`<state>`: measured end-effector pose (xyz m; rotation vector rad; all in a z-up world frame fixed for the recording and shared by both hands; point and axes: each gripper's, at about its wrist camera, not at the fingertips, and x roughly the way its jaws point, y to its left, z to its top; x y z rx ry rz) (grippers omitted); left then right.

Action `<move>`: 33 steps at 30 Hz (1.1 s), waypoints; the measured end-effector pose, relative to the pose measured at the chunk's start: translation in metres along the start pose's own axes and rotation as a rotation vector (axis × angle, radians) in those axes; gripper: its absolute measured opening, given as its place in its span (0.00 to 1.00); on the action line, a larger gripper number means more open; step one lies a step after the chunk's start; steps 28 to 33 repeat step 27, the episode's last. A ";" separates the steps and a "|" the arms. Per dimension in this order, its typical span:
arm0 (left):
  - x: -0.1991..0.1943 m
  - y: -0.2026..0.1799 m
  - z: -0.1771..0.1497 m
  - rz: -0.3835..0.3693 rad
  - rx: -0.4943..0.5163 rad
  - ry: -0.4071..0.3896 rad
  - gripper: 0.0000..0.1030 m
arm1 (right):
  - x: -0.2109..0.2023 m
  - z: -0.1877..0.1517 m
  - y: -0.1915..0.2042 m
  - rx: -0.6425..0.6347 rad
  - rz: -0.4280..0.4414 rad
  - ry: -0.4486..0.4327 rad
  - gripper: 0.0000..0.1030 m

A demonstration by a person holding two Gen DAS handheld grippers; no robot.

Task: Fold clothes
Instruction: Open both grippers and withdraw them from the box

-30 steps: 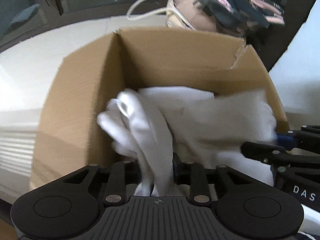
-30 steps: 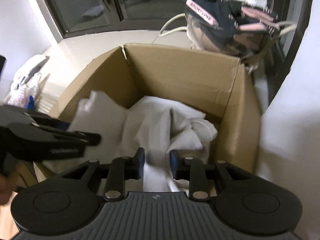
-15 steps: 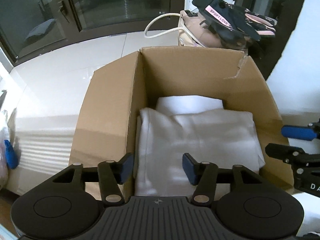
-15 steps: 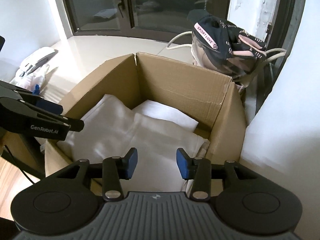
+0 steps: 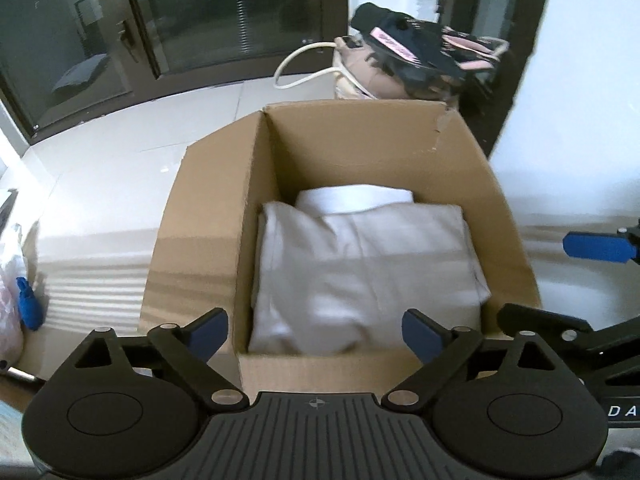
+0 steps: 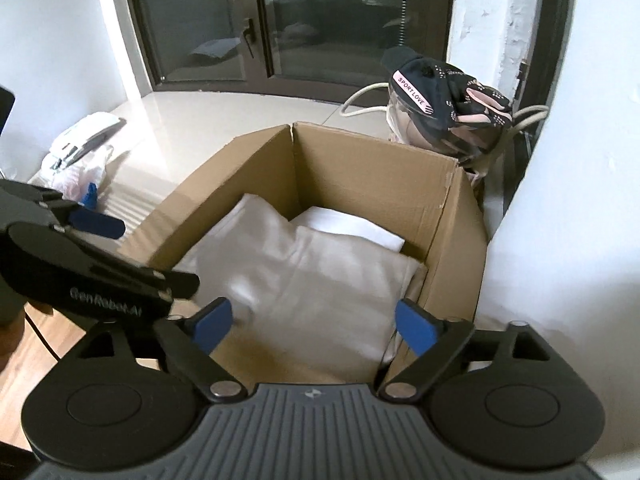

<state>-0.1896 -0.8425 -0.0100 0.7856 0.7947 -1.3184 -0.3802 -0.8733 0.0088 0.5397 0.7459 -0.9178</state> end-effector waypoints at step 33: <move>-0.077 0.005 -0.088 0.024 0.052 -0.053 1.00 | -0.068 -0.051 0.064 0.001 -0.107 -0.019 0.99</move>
